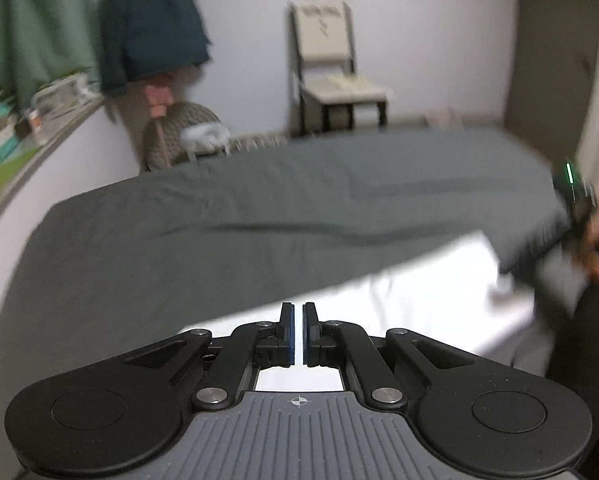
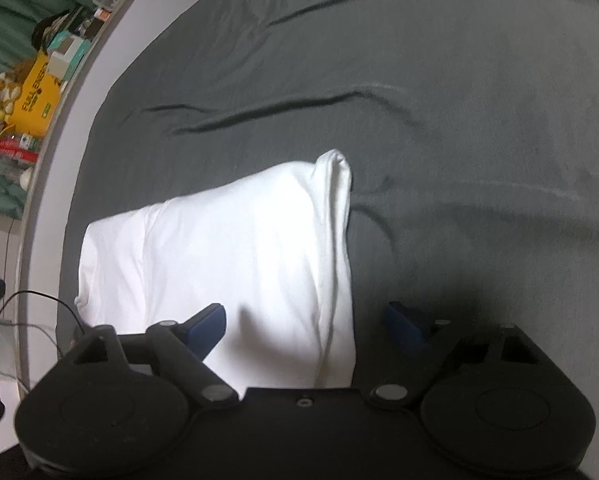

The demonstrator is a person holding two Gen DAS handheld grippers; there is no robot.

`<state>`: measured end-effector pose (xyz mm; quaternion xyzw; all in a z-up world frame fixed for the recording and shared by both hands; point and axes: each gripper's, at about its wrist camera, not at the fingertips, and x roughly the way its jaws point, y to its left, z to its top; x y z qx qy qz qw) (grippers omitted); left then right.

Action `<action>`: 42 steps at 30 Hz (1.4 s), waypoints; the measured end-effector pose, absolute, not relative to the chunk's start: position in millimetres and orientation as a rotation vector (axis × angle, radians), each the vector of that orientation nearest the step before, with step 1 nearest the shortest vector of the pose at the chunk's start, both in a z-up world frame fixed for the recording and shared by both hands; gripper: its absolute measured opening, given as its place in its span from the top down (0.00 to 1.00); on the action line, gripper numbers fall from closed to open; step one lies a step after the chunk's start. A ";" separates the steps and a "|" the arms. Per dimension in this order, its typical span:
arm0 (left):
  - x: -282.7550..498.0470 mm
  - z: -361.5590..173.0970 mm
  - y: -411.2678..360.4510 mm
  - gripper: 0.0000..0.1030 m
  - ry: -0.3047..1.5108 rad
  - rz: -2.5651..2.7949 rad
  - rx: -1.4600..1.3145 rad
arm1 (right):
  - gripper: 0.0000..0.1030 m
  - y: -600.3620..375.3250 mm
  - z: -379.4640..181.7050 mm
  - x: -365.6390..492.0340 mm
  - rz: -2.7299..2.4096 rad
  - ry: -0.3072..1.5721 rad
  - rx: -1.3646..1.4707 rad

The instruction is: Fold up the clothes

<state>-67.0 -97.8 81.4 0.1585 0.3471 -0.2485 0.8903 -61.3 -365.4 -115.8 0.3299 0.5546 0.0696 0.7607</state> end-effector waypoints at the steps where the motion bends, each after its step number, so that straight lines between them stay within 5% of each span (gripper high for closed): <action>1: -67.9 82.8 -93.8 0.99 0.748 -0.523 0.363 | 0.16 -364.8 -116.7 -60.1 0.156 1.212 0.714; 4: -66.5 73.6 -76.9 0.99 0.830 -0.529 0.383 | 0.17 -365.8 -118.5 -57.5 0.153 1.216 0.720; 7: -57.3 51.8 -66.6 0.99 0.896 -0.549 0.310 | 0.39 -371.5 -119.5 -58.8 0.131 1.198 0.753; 8: -53.8 43.4 -64.7 0.99 0.914 -0.560 0.279 | 0.39 -373.6 -120.1 -59.8 0.122 1.194 0.766; 24: -14.1 -51.5 -35.4 0.99 0.924 -0.416 0.094 | 0.29 -368.6 -120.7 -59.5 0.136 1.207 0.746; 36: -29.0 -34.6 -3.3 0.99 0.845 -0.325 -0.113 | 0.25 -375.1 -124.0 -58.7 0.155 1.199 0.788; 42: -16.0 -46.5 -21.5 0.99 0.833 -0.375 0.026 | 0.26 -373.5 -121.5 -57.6 0.157 1.204 0.766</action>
